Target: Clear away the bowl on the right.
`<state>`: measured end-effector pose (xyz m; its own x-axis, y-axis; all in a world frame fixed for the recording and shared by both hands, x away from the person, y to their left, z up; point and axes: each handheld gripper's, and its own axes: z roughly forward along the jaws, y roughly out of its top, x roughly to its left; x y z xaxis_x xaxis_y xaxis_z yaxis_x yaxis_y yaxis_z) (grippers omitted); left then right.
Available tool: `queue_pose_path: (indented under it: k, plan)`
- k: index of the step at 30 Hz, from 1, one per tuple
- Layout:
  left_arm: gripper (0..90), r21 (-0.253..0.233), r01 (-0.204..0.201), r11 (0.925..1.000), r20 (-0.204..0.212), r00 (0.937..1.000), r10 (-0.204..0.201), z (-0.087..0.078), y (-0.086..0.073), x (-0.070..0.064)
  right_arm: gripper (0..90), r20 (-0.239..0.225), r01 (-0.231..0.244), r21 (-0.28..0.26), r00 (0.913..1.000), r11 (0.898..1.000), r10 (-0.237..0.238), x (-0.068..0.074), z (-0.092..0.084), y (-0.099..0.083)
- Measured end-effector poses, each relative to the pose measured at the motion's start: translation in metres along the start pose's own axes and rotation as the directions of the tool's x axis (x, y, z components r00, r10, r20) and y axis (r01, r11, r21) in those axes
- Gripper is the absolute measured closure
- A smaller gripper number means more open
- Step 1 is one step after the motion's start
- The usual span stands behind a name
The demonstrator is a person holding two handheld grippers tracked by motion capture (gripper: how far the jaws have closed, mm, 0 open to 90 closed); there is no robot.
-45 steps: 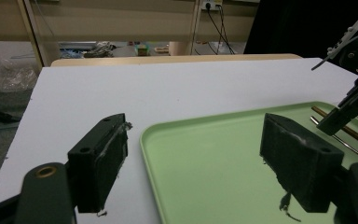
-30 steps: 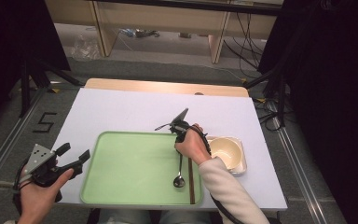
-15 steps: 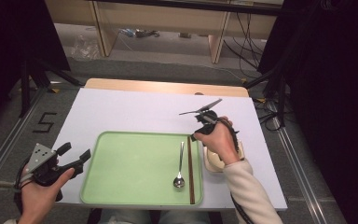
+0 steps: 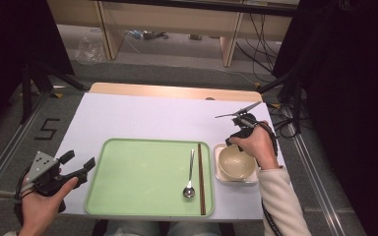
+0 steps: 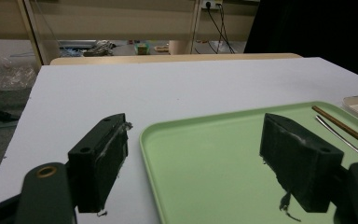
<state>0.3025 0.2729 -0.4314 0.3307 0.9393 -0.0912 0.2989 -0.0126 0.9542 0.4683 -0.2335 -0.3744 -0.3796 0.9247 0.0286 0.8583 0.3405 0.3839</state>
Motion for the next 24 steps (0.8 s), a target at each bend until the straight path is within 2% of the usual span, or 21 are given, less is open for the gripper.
queue_pose_path:
  k: [3,5,8,9,10,11,12,13,14,15,16,17,18,19,20,21,22,23,24]
  plan:
    - [22.8,-0.005,-0.004,1.0000,0.005,1.0000,0.004,0.000,0.001,-0.002,46.3,0.017,-0.002,0.037,0.9999,0.999,0.002,-0.003,0.002,-0.003]
    - [22.8,-0.002,0.005,1.0000,0.006,1.0000,-0.005,0.000,0.000,-0.002,45.8,0.008,0.042,0.072,0.9990,0.997,-0.043,-0.006,0.005,-0.003]
    - [22.8,-0.003,0.004,1.0000,0.005,1.0000,-0.004,0.000,0.000,-0.001,44.9,0.026,0.060,0.102,0.9977,0.993,-0.063,-0.007,0.008,-0.006]
    - [22.8,-0.004,0.007,1.0000,0.008,0.9999,-0.007,0.000,0.000,-0.002,44.9,0.027,0.057,0.117,0.9978,0.991,-0.061,-0.008,0.009,-0.007]
    - [22.8,-0.006,0.001,1.0000,0.010,1.0000,-0.001,0.000,0.000,-0.001,44.8,0.038,0.035,0.130,0.9984,0.991,-0.041,-0.008,0.008,-0.008]
    - [22.8,-0.008,0.000,1.0000,0.011,0.9999,0.000,-0.001,0.001,-0.001,44.8,0.043,0.054,0.137,0.9973,0.989,-0.060,-0.010,0.009,-0.009]
    - [22.8,-0.008,0.002,1.0000,0.010,0.9999,-0.002,-0.001,0.001,-0.001,44.8,0.013,0.063,0.149,0.9978,0.987,-0.065,-0.014,0.009,-0.008]
    - [22.8,-0.007,0.002,1.0000,0.009,1.0000,-0.002,-0.001,0.000,-0.001,44.8,0.065,0.030,0.149,0.9971,0.988,-0.041,-0.011,0.010,-0.009]
    - [22.8,-0.005,0.002,1.0000,0.008,1.0000,-0.002,-0.001,0.000,-0.001,44.8,0.060,0.067,0.152,0.9952,0.986,-0.077,-0.016,0.012,-0.010]
    - [22.8,-0.005,0.002,1.0000,0.008,1.0000,-0.002,-0.001,0.000,-0.001,44.9,0.049,0.070,0.156,0.9957,0.985,-0.078,-0.018,0.014,-0.010]
    - [22.8,-0.005,0.004,1.0000,0.007,1.0000,-0.004,-0.001,0.000,-0.001,45.1,0.057,0.068,0.161,0.9954,0.985,-0.078,-0.018,0.015,-0.011]
    - [22.8,-0.007,0.000,1.0000,0.008,1.0000,0.000,-0.001,0.001,-0.001,45.7,0.035,0.061,0.178,0.9970,0.982,-0.069,-0.019,0.017,-0.011]
    - [22.8,-0.007,0.000,1.0000,0.009,1.0000,0.000,-0.001,0.001,-0.001,46.2,0.070,0.053,0.174,0.9953,0.983,-0.066,-0.019,0.020,-0.012]
    - [22.8,-0.006,0.000,1.0000,0.009,1.0000,0.000,0.000,0.001,-0.002,46.6,0.047,0.091,0.186,0.9937,0.978,-0.102,-0.023,0.023,-0.012]
    - [22.8,-0.005,0.004,1.0000,0.009,0.9999,-0.004,0.000,0.000,-0.002,47.2,0.049,0.164,0.164,0.9835,0.973,-0.174,-0.028,0.027,-0.012]
    - [22.8,-0.004,0.001,1.0000,0.010,1.0000,-0.001,0.000,0.000,-0.002,47.6,0.053,0.058,0.208,0.9961,0.976,-0.071,-0.023,0.027,-0.014]
    - [22.8,-0.003,0.000,1.0000,0.009,1.0000,0.000,0.000,0.000,-0.002,47.9,0.057,0.074,0.202,0.9946,0.977,-0.087,-0.024,0.030,-0.015]
    - [22.8,-0.004,0.003,1.0000,0.009,1.0000,-0.003,0.000,0.000,-0.002,49.0,0.056,0.067,0.197,0.9953,0.978,-0.079,-0.024,0.033,-0.016]
    - [22.8,-0.005,0.003,1.0000,0.008,1.0000,-0.003,0.000,0.000,-0.002,49.7,0.058,0.051,0.223,0.9962,0.973,-0.065,-0.024,0.033,-0.016]
